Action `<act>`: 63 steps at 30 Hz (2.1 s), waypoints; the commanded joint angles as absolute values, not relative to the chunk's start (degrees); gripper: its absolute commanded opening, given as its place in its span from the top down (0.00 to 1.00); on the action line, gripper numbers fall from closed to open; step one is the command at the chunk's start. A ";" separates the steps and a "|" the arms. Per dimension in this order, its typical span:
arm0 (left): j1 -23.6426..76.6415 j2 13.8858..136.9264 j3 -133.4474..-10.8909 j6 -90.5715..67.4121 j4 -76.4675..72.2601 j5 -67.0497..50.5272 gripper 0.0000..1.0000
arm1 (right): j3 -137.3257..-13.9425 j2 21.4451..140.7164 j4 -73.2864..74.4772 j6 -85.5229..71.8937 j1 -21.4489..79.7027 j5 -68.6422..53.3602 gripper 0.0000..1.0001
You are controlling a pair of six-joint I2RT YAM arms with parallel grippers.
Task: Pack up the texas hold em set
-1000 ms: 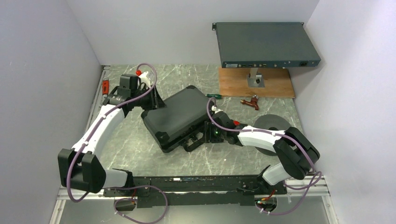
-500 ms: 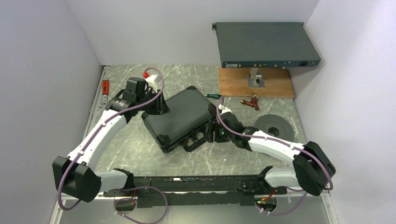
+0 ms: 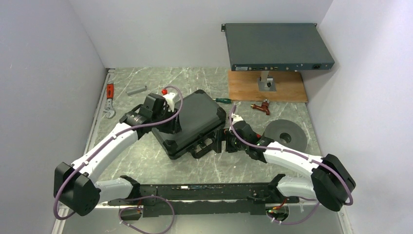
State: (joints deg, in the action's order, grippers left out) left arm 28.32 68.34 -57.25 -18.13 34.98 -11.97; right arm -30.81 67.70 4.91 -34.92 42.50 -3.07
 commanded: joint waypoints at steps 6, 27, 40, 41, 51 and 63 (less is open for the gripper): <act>32.09 65.44 -53.46 -18.00 31.86 -8.11 0.67 | -28.65 63.58 1.25 -34.76 42.54 -4.20 0.09; 36.37 66.22 -50.18 -19.83 31.56 -4.12 0.84 | -29.04 68.64 0.35 -34.61 42.54 -5.46 0.23; 36.97 70.60 -55.59 -18.27 30.34 -5.59 0.86 | -28.82 71.20 -1.55 -35.45 42.54 -6.26 0.31; 37.11 70.70 -55.82 -18.40 30.14 -5.70 0.86 | -28.83 71.27 -1.57 -35.45 42.54 -6.24 0.31; 39.16 72.52 -55.82 -19.36 26.97 -6.71 0.87 | -29.34 72.30 -1.48 -35.33 42.54 -6.33 0.32; 40.71 76.37 -55.50 -20.34 24.53 -6.12 0.95 | -29.23 73.66 -2.33 -36.03 42.53 -6.20 0.36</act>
State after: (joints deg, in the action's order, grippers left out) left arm 39.62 74.98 -54.68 -19.38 25.98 -5.10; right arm -27.68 73.76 0.51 -35.24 42.50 -6.15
